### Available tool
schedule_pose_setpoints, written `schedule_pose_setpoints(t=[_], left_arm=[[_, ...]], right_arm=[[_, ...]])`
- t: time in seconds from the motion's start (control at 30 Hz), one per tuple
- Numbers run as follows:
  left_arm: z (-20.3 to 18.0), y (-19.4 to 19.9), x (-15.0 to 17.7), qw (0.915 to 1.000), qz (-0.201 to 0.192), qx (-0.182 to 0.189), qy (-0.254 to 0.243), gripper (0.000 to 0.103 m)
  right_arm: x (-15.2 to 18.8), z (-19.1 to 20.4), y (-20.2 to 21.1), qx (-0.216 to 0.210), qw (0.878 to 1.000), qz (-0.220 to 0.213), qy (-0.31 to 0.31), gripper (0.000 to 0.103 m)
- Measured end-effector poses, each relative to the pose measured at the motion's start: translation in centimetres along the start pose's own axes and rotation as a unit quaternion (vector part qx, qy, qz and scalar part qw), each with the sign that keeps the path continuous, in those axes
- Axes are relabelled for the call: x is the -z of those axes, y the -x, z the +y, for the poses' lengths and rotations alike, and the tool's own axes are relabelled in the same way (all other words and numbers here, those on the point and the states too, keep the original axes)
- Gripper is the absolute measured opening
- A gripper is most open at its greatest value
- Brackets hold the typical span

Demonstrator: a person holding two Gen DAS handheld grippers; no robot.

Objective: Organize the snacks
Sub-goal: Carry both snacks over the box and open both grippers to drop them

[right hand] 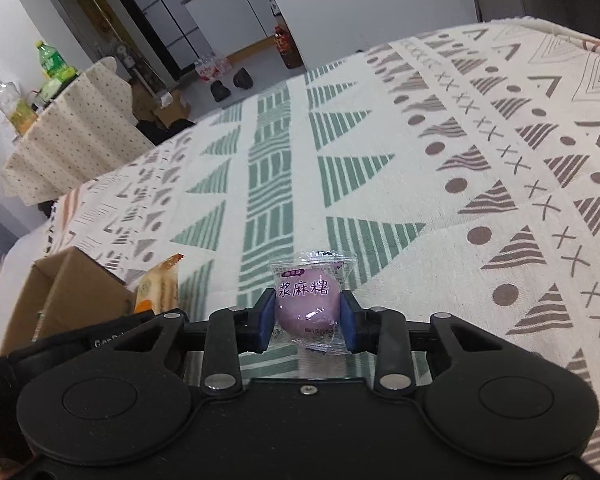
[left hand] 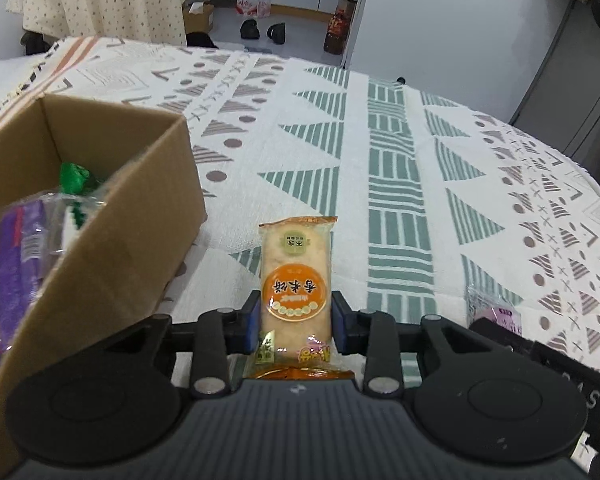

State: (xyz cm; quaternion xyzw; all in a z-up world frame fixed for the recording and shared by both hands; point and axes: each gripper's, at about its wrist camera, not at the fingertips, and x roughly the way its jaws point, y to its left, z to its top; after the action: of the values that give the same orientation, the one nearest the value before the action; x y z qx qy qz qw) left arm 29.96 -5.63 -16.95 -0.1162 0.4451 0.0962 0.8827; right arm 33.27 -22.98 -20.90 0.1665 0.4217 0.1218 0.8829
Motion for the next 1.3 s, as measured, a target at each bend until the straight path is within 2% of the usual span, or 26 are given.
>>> schedule_pose_setpoints(t=[0.53,1.3], left_arm=[[0.3,7.8,-0.2,0.9989,-0.046,0.001,0.003,0.033],[5.1,15.8,0.2,0.9942,-0.097,-0.02,0.041,0.033]], right_arm=[[-0.4,2.1,5.6,-0.056,0.997,-0.051,0.015,0.033],[0.4,6.5,11.0,-0.115,0.987,-0.098,0.061,0.032]])
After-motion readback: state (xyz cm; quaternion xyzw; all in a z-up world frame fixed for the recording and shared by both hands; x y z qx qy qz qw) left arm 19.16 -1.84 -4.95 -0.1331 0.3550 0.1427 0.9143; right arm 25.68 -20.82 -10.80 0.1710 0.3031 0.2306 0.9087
